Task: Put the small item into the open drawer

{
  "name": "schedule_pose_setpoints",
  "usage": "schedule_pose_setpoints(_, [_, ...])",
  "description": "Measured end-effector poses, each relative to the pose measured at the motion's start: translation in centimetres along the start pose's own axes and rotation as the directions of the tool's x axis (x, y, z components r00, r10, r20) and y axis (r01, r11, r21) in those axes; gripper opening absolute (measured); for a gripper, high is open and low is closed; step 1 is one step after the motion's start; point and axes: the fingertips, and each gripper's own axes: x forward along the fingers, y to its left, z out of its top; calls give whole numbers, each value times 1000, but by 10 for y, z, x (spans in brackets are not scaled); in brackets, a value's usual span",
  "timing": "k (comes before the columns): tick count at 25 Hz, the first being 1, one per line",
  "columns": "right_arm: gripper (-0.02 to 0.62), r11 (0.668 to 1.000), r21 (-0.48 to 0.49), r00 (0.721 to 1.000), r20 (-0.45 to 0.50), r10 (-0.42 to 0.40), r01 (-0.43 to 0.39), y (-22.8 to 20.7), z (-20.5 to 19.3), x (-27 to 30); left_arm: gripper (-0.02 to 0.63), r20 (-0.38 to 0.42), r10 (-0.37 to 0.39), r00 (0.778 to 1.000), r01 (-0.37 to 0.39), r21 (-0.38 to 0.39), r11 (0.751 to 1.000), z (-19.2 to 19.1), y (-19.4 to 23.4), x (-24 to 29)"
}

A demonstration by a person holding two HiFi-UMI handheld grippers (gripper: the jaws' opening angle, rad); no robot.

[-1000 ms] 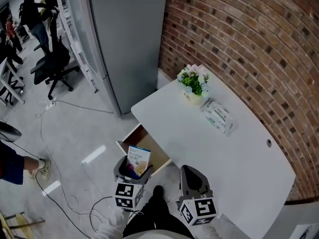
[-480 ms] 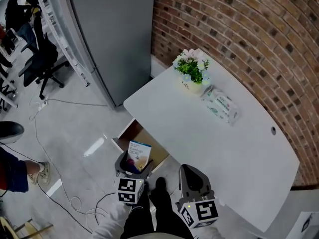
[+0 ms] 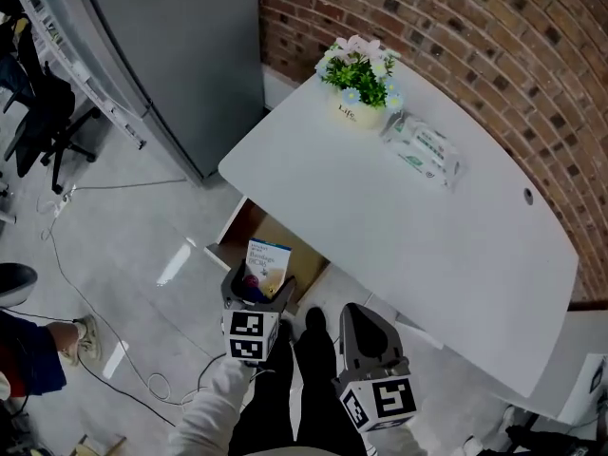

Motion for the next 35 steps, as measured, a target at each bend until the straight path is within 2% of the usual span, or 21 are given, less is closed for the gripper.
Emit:
schedule_pose_setpoints(9, [26, 998, 41, 999, -28, -39, 40, 12, -41, 14, 445, -45, -50, 998, 53, 66, 996, -27, 5, 37])
schedule_pose_setpoints(18, [26, 995, 70, 996, -58, -64, 68, -3, -72, 31, 445, -61, -70, 996, 77, 124, 989, -39, 1, 76])
schedule_pose_setpoints(26, [26, 992, 97, 993, -94, -77, 87, -5, -94, 39, 445, -108, -86, 990, 100, 136, 986, -55, -5, 111])
schedule_pose_setpoints(35, [26, 994, 77, 989, -131, -63, 74, 6, -110, 49, 445, -135, -115, 984, 133, 137, 982, -60, -11, 145])
